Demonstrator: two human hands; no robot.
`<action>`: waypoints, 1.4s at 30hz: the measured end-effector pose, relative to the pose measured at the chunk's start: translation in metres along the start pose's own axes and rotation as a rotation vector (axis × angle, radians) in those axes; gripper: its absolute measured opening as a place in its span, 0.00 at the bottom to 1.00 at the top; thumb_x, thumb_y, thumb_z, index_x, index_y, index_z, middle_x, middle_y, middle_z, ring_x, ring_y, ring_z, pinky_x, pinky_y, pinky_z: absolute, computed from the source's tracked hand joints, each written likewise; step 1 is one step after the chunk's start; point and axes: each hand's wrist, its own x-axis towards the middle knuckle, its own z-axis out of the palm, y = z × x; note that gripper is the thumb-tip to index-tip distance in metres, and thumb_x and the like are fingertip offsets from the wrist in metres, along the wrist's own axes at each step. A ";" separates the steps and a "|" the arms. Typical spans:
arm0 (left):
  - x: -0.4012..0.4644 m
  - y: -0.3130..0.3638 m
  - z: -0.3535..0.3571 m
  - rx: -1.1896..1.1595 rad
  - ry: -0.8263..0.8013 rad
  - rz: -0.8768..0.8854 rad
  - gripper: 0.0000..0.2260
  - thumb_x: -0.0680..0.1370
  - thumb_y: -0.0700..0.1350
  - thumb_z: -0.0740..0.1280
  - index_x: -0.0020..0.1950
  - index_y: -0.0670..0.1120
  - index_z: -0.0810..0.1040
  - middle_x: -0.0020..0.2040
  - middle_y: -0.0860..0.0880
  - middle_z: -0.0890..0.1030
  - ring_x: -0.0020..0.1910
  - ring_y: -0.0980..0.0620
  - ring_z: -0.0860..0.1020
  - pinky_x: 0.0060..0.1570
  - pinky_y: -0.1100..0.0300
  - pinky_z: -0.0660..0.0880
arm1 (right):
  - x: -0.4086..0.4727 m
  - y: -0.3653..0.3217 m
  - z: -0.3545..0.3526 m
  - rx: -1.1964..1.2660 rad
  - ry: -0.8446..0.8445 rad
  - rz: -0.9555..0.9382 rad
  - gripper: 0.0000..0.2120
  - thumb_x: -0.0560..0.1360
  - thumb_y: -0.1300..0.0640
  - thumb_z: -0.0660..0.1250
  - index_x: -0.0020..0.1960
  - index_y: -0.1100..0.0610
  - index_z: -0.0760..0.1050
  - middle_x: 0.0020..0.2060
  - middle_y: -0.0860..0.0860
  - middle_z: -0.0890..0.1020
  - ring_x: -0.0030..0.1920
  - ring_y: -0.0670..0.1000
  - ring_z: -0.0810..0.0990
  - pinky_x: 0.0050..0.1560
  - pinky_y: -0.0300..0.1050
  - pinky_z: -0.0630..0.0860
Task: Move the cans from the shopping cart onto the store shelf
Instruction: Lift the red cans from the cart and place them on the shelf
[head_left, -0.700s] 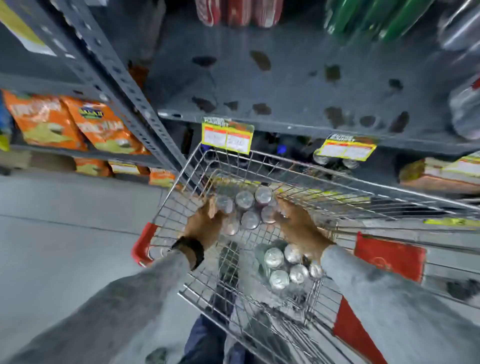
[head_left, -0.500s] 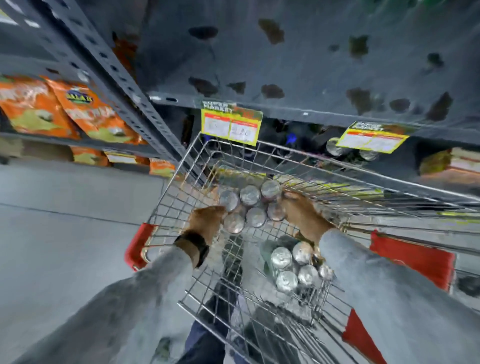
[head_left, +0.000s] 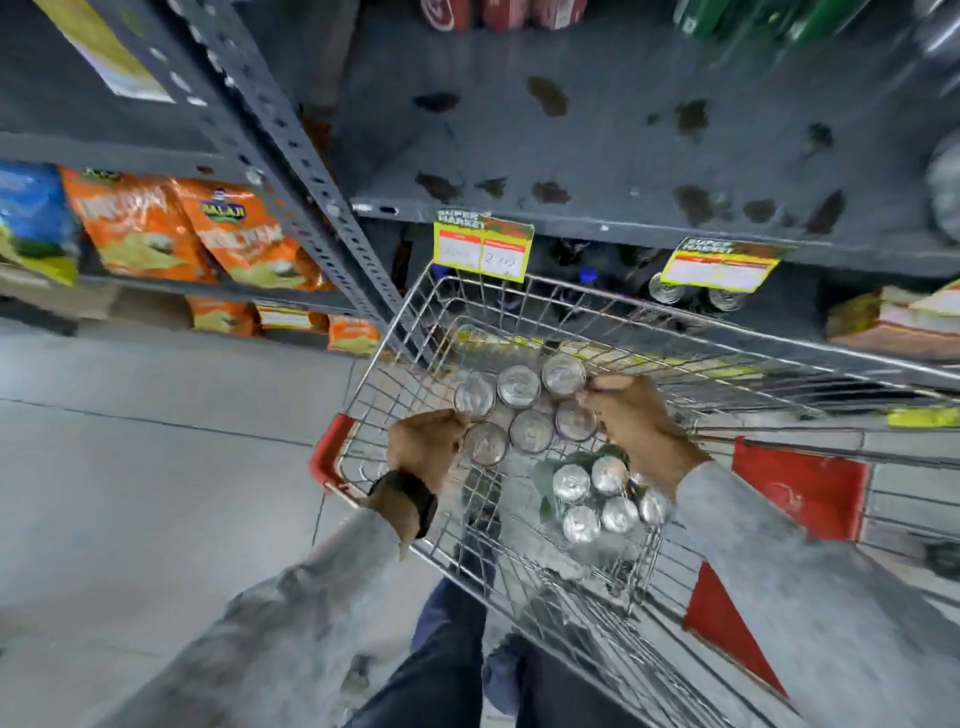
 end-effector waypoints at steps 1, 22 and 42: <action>-0.012 0.003 -0.008 -0.036 -0.009 0.006 0.03 0.73 0.38 0.77 0.43 0.46 0.87 0.40 0.45 0.85 0.43 0.46 0.81 0.52 0.51 0.81 | -0.016 -0.009 -0.008 0.003 -0.002 -0.018 0.07 0.73 0.61 0.75 0.49 0.52 0.82 0.40 0.46 0.83 0.36 0.43 0.80 0.36 0.34 0.75; -0.124 0.270 -0.051 -0.167 -0.042 0.544 0.02 0.76 0.37 0.73 0.45 0.42 0.82 0.41 0.43 0.84 0.36 0.51 0.84 0.41 0.54 0.85 | -0.092 -0.291 -0.098 0.099 0.080 -0.361 0.06 0.69 0.63 0.77 0.41 0.57 0.80 0.40 0.56 0.83 0.43 0.56 0.83 0.52 0.60 0.82; -0.004 0.317 -0.027 -0.043 0.081 0.478 0.15 0.63 0.52 0.72 0.46 0.48 0.87 0.56 0.40 0.87 0.59 0.39 0.85 0.62 0.42 0.81 | 0.026 -0.349 -0.061 -0.069 0.053 -0.289 0.05 0.71 0.65 0.72 0.47 0.60 0.80 0.49 0.60 0.86 0.49 0.58 0.86 0.46 0.53 0.85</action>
